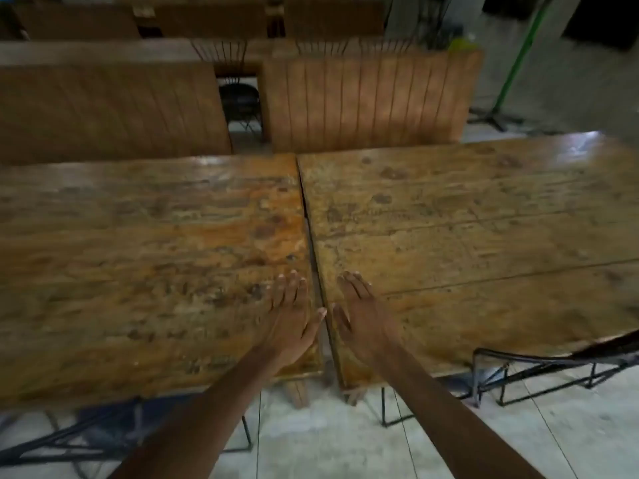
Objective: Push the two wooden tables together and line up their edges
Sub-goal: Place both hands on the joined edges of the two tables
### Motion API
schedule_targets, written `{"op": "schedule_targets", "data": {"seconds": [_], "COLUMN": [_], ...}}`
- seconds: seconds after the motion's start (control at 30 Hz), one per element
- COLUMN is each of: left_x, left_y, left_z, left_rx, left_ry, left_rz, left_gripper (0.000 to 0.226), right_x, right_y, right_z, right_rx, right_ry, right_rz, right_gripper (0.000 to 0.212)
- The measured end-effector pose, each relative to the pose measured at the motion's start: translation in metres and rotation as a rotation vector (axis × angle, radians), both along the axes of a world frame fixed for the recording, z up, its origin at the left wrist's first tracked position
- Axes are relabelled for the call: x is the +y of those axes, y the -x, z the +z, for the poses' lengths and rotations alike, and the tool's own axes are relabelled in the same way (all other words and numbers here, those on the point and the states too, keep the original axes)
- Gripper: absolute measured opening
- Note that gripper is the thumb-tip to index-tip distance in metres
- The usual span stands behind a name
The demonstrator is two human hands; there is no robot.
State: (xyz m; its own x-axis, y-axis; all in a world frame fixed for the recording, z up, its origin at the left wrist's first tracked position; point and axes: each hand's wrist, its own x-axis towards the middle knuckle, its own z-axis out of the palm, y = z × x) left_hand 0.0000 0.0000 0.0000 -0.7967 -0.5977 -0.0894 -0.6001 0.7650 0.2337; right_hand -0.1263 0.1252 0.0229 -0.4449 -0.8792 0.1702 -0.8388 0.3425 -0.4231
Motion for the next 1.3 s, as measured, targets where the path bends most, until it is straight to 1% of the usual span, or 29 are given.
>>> {"op": "schedule_targets", "data": {"seconds": [0.1,0.17,0.33,0.43,0.5,0.67,0.8,1.1,1.2,1.3], "left_x": [0.004,0.006,0.012,0.017,0.018,0.016,0.016,0.016,0.017,0.016], "left_y": [0.006,0.007,0.007,0.004,0.003,0.004,0.004,0.005,0.006,0.007], "left_z": [-0.044,-0.069,-0.114,-0.131,-0.136,-0.143,-0.145,-0.144,-0.142,-0.133], "left_rx": [-0.059,-0.086,-0.110,-0.109,-0.088,-0.082,-0.086,-0.114,-0.116,-0.174], "left_ry": [-0.051,-0.057,-0.056,0.020,0.065,0.106,0.110,0.091,0.052,-0.004], "left_rz": [0.055,0.081,0.103,0.081,0.068,0.061,0.055,0.064,0.076,0.083], "left_gripper": [0.083,0.078,0.073,0.075,0.073,0.071,0.071,0.070,0.070,0.071], "right_x": [0.007,0.015,0.039,0.044,0.038,0.029,0.025,-0.011,-0.016,-0.016], "right_y": [0.004,0.000,-0.013,-0.010,-0.003,0.001,0.003,0.003,0.003,0.006], "right_z": [-0.053,-0.083,-0.141,-0.160,-0.167,-0.178,-0.182,-0.174,-0.173,-0.166], "right_rx": [-0.057,-0.047,-0.044,-0.014,0.033,0.076,0.088,0.061,0.056,0.060], "right_ry": [-0.105,-0.169,-0.158,-0.145,-0.162,-0.179,-0.183,-0.224,-0.259,-0.303], "right_rz": [0.023,0.040,0.048,0.068,0.079,0.102,0.114,0.093,0.107,0.156], "right_gripper": [0.052,0.052,0.051,0.052,0.053,0.056,0.057,0.058,0.061,0.061]}}
